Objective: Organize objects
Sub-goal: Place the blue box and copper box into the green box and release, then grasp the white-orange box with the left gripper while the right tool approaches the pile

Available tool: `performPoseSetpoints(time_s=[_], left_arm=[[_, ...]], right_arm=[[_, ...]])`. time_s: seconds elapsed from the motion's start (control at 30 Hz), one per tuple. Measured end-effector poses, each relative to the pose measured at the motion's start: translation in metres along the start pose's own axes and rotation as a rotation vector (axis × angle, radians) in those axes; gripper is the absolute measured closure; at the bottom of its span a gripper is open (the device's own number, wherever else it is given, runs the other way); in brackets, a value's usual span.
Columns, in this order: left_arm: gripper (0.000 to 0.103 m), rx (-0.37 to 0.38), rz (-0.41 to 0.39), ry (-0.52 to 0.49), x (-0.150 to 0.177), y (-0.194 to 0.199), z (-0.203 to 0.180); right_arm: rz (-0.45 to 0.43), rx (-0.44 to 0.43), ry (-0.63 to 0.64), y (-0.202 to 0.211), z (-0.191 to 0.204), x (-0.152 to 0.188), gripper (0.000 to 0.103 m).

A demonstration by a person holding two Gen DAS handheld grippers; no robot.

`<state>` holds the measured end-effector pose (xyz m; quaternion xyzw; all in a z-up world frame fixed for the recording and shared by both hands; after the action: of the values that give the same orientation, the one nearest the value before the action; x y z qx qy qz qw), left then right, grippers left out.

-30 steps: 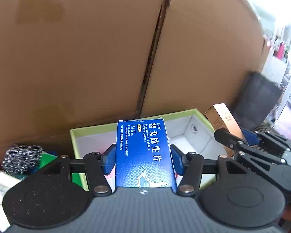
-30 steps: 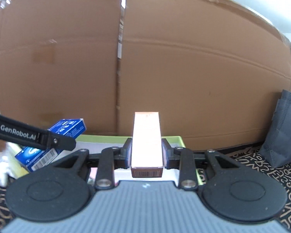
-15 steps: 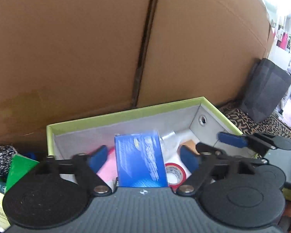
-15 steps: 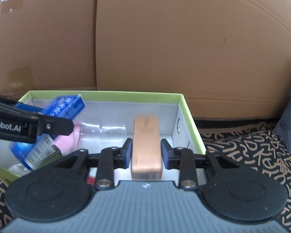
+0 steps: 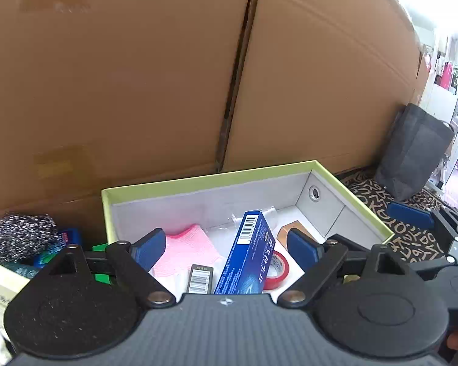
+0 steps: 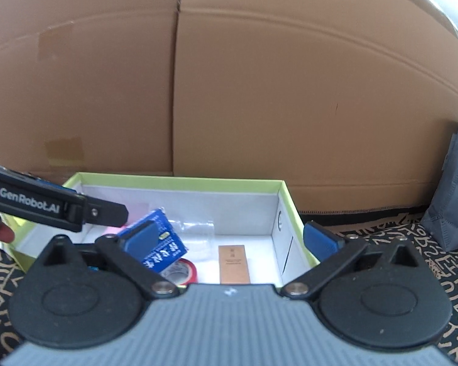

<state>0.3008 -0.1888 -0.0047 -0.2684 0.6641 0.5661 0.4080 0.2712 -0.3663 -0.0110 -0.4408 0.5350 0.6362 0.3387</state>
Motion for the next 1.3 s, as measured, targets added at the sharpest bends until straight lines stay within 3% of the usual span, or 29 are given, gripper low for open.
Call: performPoseSetpoints(time_s=[0.43, 0.73, 1.03, 1.3], left_arm=[[0.012, -0.072, -0.114, 0.042, 0.014, 0.08, 0.029], [0.012, -0.173, -0.127, 0.038, 0.043, 0.134, 0.071], [0.012, -0.238, -0.102, 0.1, 0.08, 0.169, 0.123], [0.012, -0.316, -0.034, 0.161, 0.13, 0.178, 0.169]], right_arm=[[-0.02, -0.037, 0.012, 0.057, 0.056, -0.018, 0.0], [0.03, -0.09, 0.007, 0.081, 0.114, -0.007, 0.0], [0.068, -0.187, -0.01, 0.079, 0.166, 0.009, 0.0], [0.148, -0.32, -0.007, 0.064, 0.215, 0.049, 0.0]])
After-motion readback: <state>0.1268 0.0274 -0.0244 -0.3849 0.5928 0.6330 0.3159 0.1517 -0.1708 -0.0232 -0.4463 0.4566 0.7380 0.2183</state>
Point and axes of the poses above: each gripper's, at about its wrist camera, not at the fingertips, and y roughly against the way its jaws point, z to its left, x to its underside, the point moved 6 cm from there along -y, roughly the way its jaws point, and after that the axes turned 14 degrees about -x, right-handed, at the moved point
